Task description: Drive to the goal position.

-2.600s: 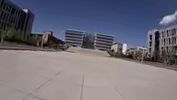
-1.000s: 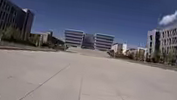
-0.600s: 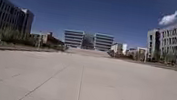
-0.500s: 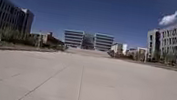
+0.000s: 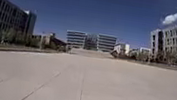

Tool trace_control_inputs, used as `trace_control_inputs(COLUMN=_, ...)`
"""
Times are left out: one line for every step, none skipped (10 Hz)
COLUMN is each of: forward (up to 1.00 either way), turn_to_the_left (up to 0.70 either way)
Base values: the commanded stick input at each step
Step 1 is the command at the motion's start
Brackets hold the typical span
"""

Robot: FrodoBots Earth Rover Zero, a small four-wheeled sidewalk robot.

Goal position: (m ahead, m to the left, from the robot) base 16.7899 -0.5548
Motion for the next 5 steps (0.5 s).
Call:
trace_control_inputs(forward=0.7, turn_to_the_left=0.01)
trace_control_inputs(forward=0.7, turn_to_the_left=0.01)
trace_control_inputs(forward=0.7, turn_to_the_left=0.01)
trace_control_inputs(forward=0.7, turn_to_the_left=0.01)
trace_control_inputs(forward=0.7, turn_to_the_left=0.01)
